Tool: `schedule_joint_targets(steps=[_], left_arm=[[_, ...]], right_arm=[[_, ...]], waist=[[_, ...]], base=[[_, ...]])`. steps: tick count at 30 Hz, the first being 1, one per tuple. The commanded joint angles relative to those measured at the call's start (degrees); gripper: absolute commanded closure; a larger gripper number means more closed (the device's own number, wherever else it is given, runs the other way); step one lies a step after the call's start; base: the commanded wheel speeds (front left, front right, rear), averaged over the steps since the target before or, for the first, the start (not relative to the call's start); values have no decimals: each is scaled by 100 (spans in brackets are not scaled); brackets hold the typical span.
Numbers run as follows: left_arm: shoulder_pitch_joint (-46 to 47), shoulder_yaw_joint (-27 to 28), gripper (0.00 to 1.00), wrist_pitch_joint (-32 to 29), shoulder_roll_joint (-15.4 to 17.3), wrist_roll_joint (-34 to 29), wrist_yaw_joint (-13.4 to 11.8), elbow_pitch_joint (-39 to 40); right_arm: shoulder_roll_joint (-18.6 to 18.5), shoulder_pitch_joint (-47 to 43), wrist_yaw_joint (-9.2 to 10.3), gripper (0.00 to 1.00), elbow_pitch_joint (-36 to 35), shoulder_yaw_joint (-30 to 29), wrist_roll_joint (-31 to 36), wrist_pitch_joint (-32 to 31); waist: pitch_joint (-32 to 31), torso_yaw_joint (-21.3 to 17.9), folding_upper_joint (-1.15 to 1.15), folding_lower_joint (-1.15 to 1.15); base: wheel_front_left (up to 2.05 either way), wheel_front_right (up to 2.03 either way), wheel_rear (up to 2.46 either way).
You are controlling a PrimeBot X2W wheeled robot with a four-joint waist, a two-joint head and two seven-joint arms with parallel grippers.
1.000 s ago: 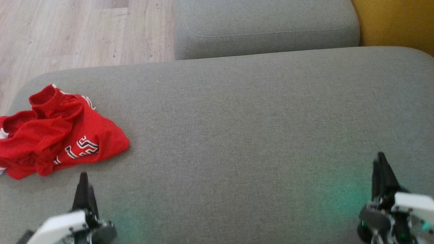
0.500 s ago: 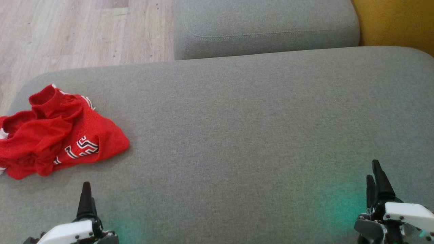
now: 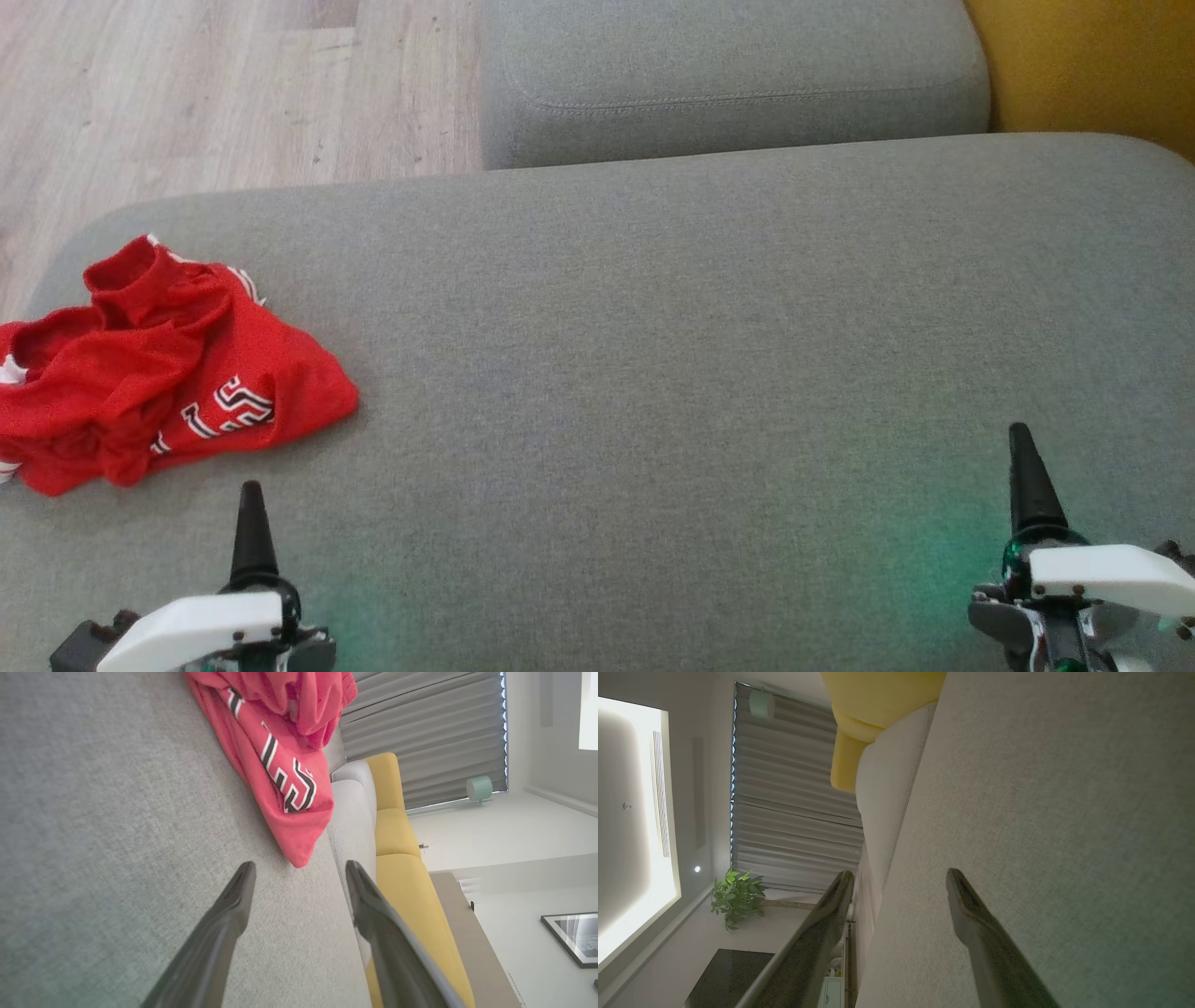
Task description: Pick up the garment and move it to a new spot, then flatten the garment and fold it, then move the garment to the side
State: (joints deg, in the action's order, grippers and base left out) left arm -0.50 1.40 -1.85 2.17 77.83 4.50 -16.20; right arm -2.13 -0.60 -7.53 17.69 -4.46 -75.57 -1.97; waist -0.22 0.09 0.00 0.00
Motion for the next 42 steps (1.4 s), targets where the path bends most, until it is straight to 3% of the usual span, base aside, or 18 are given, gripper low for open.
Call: schedule_joint_targets(steps=[1,42], left_arm=[[164,-8,0,82,37,-197,-31,249],[28,-479,0,770,51,-2942,-513,827]], right_arm=[[-34,211,1,0,-251,65,221,83],[-51,183,2,0,-621,745,3383,776]], waist=[[-7,-3,0,0],[-73,14,0,0]], base=[[0,0,0],[0,0,0]])
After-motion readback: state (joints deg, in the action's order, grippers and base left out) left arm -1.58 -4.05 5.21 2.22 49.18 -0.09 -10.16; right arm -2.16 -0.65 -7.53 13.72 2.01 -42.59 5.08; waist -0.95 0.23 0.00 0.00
